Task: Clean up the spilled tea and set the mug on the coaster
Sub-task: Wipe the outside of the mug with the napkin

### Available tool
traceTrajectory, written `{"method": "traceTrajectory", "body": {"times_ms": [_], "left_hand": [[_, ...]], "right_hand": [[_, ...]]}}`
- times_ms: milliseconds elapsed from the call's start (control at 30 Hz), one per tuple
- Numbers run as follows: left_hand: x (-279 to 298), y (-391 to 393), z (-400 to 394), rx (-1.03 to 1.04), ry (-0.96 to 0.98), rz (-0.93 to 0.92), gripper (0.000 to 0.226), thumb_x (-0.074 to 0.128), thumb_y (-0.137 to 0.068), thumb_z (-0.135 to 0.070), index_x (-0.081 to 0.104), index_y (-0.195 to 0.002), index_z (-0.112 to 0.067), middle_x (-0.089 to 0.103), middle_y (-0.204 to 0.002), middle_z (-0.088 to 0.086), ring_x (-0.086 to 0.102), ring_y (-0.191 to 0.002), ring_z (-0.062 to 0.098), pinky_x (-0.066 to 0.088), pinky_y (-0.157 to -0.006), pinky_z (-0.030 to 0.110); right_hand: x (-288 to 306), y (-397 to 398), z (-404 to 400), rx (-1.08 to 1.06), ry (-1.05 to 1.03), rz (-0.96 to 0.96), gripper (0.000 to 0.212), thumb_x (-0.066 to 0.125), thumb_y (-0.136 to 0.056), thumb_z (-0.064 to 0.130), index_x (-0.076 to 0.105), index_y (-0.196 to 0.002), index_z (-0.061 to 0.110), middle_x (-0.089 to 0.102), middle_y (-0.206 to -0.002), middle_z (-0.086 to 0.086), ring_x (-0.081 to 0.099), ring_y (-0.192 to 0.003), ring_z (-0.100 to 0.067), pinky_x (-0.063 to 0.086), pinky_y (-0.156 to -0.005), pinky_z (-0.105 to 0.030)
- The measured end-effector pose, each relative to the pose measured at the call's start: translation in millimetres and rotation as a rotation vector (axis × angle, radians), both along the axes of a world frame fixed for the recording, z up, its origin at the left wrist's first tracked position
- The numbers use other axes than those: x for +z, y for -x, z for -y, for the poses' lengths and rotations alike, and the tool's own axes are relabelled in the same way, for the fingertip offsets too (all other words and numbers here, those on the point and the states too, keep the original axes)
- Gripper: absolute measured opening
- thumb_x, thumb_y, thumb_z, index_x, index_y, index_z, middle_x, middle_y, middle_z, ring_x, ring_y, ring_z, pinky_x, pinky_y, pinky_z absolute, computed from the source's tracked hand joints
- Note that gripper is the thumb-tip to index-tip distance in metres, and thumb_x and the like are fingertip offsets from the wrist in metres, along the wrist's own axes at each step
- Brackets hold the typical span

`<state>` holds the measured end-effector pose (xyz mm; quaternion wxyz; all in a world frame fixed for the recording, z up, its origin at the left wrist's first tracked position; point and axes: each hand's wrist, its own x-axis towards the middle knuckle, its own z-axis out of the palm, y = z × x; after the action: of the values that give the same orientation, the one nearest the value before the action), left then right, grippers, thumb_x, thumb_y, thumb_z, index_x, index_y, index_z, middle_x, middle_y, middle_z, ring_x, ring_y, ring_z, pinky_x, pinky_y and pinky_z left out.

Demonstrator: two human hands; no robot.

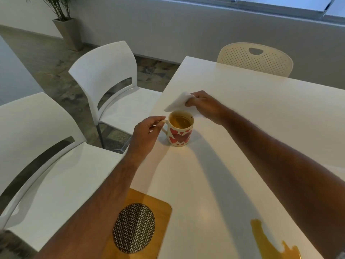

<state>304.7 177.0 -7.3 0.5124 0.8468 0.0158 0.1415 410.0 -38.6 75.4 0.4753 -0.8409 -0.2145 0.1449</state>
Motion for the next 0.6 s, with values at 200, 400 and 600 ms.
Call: {"method": "traceTrajectory", "body": {"times_ms": [200, 400, 600], "left_hand": [[-2, -5, -4, -0.012, -0.068, 0.054, 0.024, 0.062, -0.103, -0.026, 0.073, -0.122, -0.016, 0.076, -0.117, -0.003, 0.070, -0.107, 0.010, 0.055, -0.095, 0.021], [-2, -10, -6, -0.004, -0.074, 0.046, 0.019, 0.066, -0.101, -0.025, 0.073, -0.117, -0.018, 0.074, -0.106, -0.012, 0.068, -0.095, -0.007, 0.053, -0.087, 0.007], [-2, -9, -6, 0.025, -0.080, 0.041, 0.026, 0.068, -0.099, -0.030, 0.075, -0.119, -0.015, 0.073, -0.104, -0.012, 0.066, -0.091, -0.009, 0.049, -0.082, 0.002]], "right_hand": [[-20, -16, -6, 0.040, -0.106, -0.082, 0.039, 0.055, -0.100, 0.040, 0.062, -0.117, 0.006, 0.069, -0.105, -0.009, 0.067, -0.097, -0.027, 0.058, -0.076, -0.027], [-39, -29, -8, 0.076, -0.254, -0.300, 0.048, 0.050, -0.096, 0.049, 0.052, -0.130, 0.015, 0.064, -0.119, -0.013, 0.064, -0.106, -0.030, 0.059, -0.081, -0.037], [-53, -33, -12, 0.155, -0.305, -0.382, 0.037, 0.039, -0.107, 0.040, 0.054, -0.124, 0.010, 0.065, -0.117, -0.016, 0.066, -0.103, -0.031, 0.058, -0.083, -0.041]]}}
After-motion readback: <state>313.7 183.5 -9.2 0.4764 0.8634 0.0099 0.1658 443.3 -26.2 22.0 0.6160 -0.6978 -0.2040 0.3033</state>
